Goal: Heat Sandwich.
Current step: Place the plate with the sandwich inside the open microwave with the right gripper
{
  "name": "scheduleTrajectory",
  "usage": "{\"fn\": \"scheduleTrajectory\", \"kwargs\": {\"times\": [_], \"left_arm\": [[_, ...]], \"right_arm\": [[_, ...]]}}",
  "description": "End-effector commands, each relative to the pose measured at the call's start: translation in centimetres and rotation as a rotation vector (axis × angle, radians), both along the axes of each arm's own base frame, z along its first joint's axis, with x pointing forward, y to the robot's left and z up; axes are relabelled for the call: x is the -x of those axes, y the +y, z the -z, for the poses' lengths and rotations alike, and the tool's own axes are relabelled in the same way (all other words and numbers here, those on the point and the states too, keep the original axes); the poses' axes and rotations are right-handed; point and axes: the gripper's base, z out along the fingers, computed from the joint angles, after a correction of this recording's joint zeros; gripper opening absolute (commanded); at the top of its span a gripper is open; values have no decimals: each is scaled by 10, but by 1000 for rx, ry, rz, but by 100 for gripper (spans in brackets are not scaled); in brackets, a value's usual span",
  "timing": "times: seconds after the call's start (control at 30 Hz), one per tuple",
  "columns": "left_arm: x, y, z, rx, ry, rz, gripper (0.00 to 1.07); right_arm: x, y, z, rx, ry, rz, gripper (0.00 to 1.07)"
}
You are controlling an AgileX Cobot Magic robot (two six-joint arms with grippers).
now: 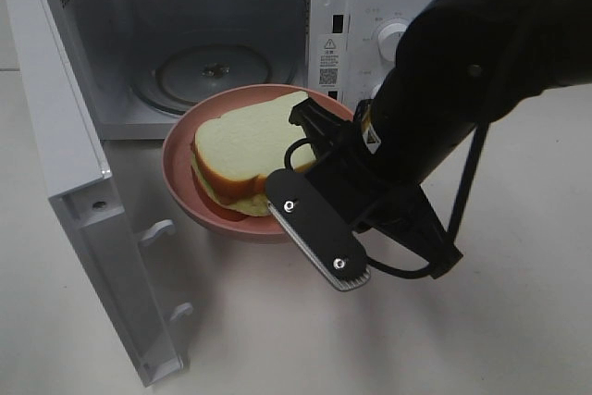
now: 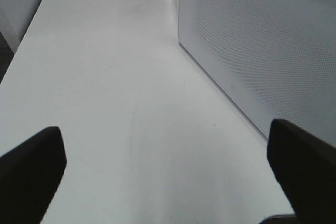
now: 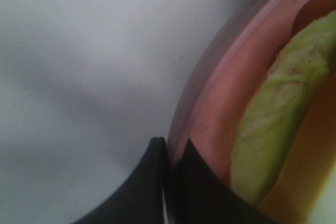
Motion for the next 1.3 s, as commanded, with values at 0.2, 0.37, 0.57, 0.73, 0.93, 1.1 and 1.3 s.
{"fn": "scheduleTrajectory", "kwargs": {"times": [0.2,0.37,0.57,0.73,0.93,1.1,1.3], "left_arm": [[3,0,-1,3,-23,-1,100],[3,0,-1,3,-23,-1,100],[3,0,-1,3,-23,-1,100],[3,0,-1,3,-23,-1,100],[3,0,-1,3,-23,-1,100],[3,0,-1,3,-23,-1,100],[3,0,-1,3,-23,-1,100]], "right_arm": [[-20,21,3,-24,-21,-4,0],[-33,34,8,-25,-23,-3,0],[-42,43,10,-34,-27,6,0],[-49,51,16,-38,-25,27,0],[-61,61,18,-20,-30,33,0],[-72,71,19,-34,-36,89,0],[-89,84,19,-26,-48,154,0]]}}
